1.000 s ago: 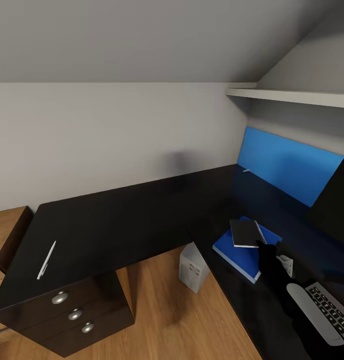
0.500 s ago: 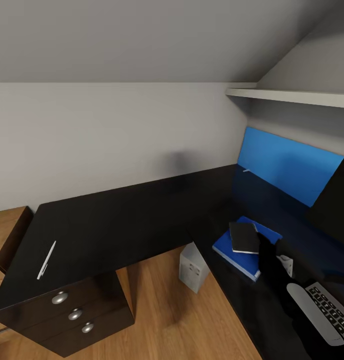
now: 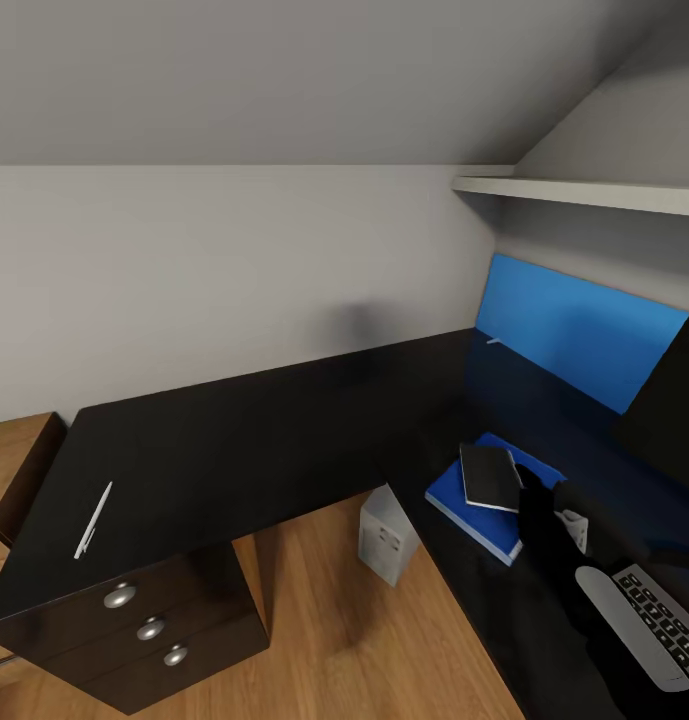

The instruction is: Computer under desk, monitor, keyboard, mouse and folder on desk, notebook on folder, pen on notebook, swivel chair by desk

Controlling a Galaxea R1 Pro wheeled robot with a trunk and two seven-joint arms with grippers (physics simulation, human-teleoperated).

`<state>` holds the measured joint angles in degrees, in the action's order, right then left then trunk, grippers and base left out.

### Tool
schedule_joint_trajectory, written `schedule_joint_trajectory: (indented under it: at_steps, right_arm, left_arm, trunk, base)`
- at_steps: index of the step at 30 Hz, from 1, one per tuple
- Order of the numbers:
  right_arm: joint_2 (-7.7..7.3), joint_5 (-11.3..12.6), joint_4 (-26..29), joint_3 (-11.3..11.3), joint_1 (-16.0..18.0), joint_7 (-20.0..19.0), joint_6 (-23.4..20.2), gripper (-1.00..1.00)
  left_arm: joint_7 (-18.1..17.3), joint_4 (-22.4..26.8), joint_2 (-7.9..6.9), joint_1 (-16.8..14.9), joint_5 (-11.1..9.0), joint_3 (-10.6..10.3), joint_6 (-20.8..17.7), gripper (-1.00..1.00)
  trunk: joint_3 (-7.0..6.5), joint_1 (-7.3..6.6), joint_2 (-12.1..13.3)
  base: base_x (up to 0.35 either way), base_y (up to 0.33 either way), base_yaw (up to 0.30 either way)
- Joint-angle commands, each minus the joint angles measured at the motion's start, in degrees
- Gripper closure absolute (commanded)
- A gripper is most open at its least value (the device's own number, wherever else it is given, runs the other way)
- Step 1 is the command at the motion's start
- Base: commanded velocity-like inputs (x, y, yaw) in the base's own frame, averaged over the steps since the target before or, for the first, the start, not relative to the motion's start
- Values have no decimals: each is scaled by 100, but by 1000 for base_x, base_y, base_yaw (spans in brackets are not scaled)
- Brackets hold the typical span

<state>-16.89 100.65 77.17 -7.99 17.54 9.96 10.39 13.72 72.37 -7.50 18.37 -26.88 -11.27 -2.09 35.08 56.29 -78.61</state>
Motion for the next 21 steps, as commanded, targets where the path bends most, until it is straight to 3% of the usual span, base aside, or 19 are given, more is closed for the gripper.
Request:
schedule_joint_trajectory:
  at_steps: [1,13,21]
  right_arm:
    - [-7,51,8,-18,4,14,51,-100]
    - [-8,51,17,-18,4,10,51,-100]
    - [-8,51,17,-18,4,6,51,-100]
  left_arm:
    - [43,14,-6,0,-37,-16,-20,-100]
    - [43,14,-6,0,-36,-16,-20,-100]
    - [43,14,-6,0,-37,-16,-20,-100]
  trunk:
    - [4,0,-3]
    - [4,0,-3]
    - [4,0,-3]
  base:
    - [0,0,0]
    - [-129,-63,0]
    - [-26,-17,0]
